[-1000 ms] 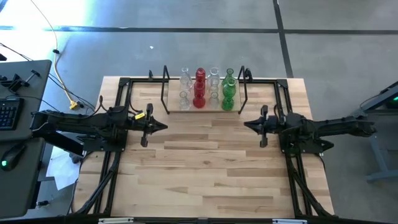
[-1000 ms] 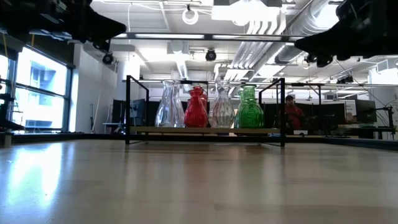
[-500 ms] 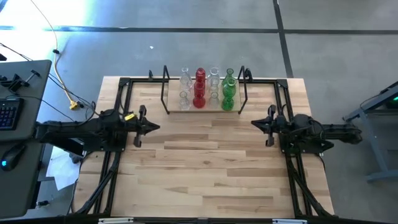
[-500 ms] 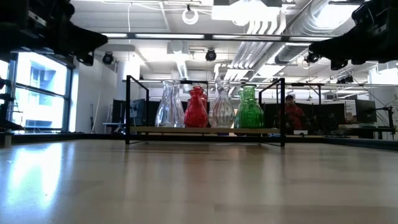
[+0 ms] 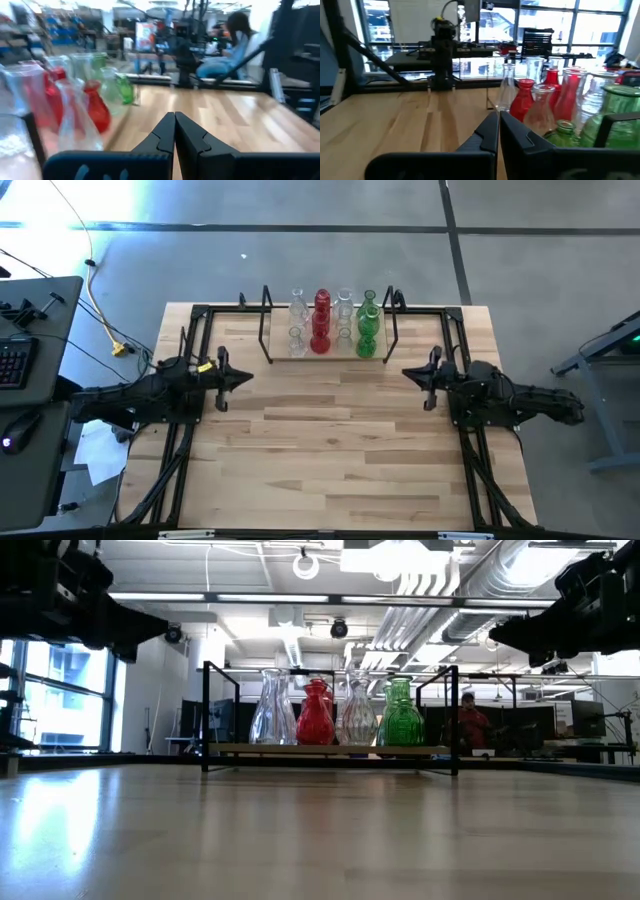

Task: Sort vases onto shelf
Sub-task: Return to Home Position

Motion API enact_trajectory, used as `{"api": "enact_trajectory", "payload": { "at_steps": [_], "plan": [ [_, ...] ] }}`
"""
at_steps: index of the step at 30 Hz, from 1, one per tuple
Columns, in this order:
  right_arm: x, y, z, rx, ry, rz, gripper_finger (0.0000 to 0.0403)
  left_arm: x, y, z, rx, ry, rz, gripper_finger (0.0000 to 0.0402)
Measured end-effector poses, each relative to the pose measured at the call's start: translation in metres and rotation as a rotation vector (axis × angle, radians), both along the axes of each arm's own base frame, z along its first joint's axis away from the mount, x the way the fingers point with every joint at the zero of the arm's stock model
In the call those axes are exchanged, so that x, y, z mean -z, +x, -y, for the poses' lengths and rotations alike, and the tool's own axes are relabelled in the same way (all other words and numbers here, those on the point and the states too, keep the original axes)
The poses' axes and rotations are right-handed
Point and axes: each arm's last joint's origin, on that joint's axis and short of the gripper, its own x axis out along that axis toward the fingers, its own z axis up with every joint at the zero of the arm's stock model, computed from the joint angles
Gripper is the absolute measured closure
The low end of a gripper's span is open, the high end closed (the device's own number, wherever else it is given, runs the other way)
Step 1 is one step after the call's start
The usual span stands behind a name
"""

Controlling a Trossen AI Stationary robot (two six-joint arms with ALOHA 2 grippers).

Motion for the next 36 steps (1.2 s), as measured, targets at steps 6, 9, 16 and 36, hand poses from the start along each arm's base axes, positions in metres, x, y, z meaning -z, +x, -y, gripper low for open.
{"api": "enact_trajectory", "payload": {
  "at_steps": [6, 9, 16, 36],
  "plan": [
    [0.001, -0.001, 0.004, 0.044, -0.009, -0.009, 0.0403, 0.001, -0.001, -0.003, -0.086, 0.004, -0.016, 0.0402],
    [0.002, -0.001, 0.007, 0.088, -0.015, -0.024, 0.0403, 0.001, -0.001, -0.003, -0.084, 0.005, -0.01, 0.0402],
    [0.002, -0.002, 0.012, 0.149, 0.013, -0.024, 0.0403, 0.001, -0.001, -0.003, -0.086, 0.021, -0.011, 0.0402],
    [0.011, 0.004, 0.016, 0.172, 0.128, -0.101, 0.0403, 0.002, 0.0, -0.003, -0.079, -0.103, -0.005, 0.0402]
  ]
}}
